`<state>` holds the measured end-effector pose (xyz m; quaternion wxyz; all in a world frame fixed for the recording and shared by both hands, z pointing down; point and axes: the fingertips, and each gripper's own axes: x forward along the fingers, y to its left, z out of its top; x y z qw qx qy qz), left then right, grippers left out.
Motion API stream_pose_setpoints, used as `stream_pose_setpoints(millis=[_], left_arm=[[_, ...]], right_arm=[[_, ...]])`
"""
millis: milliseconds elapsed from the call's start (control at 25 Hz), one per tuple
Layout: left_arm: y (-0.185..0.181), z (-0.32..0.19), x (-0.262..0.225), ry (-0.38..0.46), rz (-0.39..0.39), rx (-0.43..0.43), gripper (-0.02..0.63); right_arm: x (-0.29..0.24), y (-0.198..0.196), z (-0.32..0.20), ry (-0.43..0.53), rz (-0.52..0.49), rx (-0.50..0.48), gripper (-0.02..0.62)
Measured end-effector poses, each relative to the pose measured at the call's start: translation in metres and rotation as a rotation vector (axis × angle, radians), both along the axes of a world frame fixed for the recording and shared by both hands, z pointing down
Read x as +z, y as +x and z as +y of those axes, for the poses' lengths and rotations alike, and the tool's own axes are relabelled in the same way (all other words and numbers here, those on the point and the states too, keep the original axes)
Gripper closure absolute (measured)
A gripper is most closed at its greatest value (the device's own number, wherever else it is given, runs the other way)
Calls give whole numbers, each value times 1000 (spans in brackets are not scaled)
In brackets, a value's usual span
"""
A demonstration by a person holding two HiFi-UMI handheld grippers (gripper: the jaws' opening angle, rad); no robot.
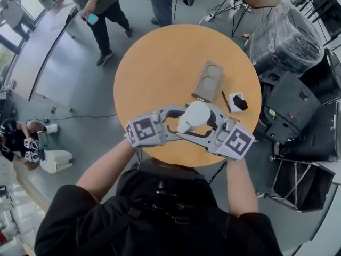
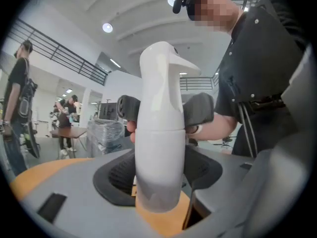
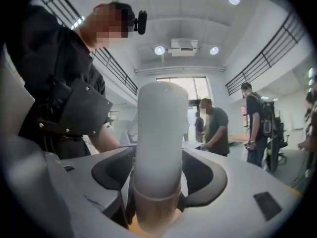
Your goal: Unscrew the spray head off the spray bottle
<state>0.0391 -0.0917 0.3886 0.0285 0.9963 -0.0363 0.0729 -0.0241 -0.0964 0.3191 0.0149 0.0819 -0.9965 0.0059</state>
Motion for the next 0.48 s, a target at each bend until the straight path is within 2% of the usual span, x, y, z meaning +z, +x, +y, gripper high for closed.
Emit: stream_pose_setpoints(millis=[120, 240, 280, 360, 480], left_arm=[[-2, -17, 0, 52, -34, -150, 301], [-2, -25, 5, 77, -75, -246, 301], [0, -25, 6, 74, -79, -260, 301], [3, -23, 8, 60, -72, -263, 301], [4, -14, 10, 63, -69, -235, 301]], right_arm=[[-7, -3, -16, 32, -42, 189, 267], [-9, 1, -31, 22, -79, 337, 293], [-8, 3, -34, 10, -86, 358, 296], [-7, 7, -35, -10, -94, 371, 345], [-6, 6, -25, 1, -74, 326, 347]])
